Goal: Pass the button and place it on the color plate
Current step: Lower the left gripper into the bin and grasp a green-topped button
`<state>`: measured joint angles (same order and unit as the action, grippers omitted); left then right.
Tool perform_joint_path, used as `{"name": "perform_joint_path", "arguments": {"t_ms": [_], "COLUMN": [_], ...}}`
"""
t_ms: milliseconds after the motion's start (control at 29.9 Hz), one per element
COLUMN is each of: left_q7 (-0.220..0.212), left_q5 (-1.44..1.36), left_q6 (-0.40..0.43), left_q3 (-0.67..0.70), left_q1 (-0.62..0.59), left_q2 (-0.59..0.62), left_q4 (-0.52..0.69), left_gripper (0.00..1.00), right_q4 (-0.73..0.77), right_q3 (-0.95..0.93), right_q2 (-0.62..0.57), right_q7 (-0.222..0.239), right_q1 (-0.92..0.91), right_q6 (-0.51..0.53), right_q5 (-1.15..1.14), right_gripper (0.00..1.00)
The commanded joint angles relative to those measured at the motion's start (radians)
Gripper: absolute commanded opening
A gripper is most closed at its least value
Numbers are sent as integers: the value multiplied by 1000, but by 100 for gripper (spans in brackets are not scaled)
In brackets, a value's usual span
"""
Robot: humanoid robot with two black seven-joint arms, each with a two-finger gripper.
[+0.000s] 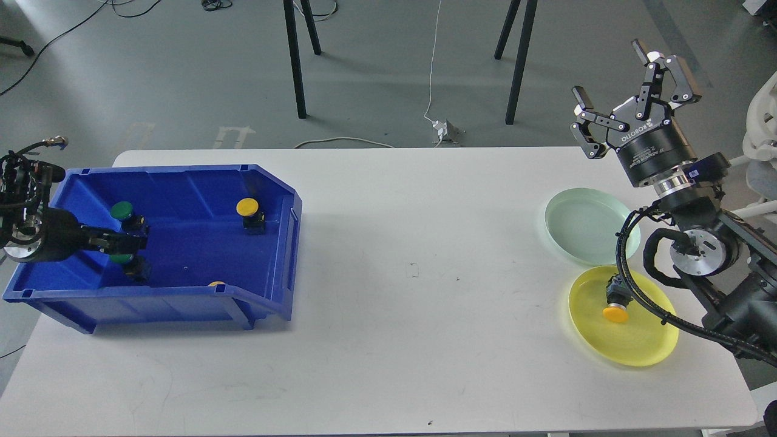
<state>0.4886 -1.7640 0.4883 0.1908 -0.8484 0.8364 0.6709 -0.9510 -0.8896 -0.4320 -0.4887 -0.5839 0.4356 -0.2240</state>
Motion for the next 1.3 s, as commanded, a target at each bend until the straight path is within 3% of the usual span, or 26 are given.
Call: {"name": "perform_joint_path", "arguments": {"t_ms": [0,535,802,1270], "left_q7": [0,0,0,0], "left_q5": [0,9,6,12], "left_q6": [-4,-16,-16,-40], "left_q3": [-1,-1,-1,-1], "left_q1": [0,26,32,48], "left_q2": [-34,-45,-42,-49], "left_q4": [-54,-70,-70,-96], "left_gripper": [80,79,66,64], "right_q4": [-2,-6,-6,-6], "right_q3": [0,-2,-3,-3], "right_q2": [-1,-1,-1,-1], "right_q7": [0,0,0,0], "right_q1": [4,10,10,12], "right_q6": [0,2,2,2], "right_q5": [2,2,2,3], "right_gripper": [96,96,96,96]}}
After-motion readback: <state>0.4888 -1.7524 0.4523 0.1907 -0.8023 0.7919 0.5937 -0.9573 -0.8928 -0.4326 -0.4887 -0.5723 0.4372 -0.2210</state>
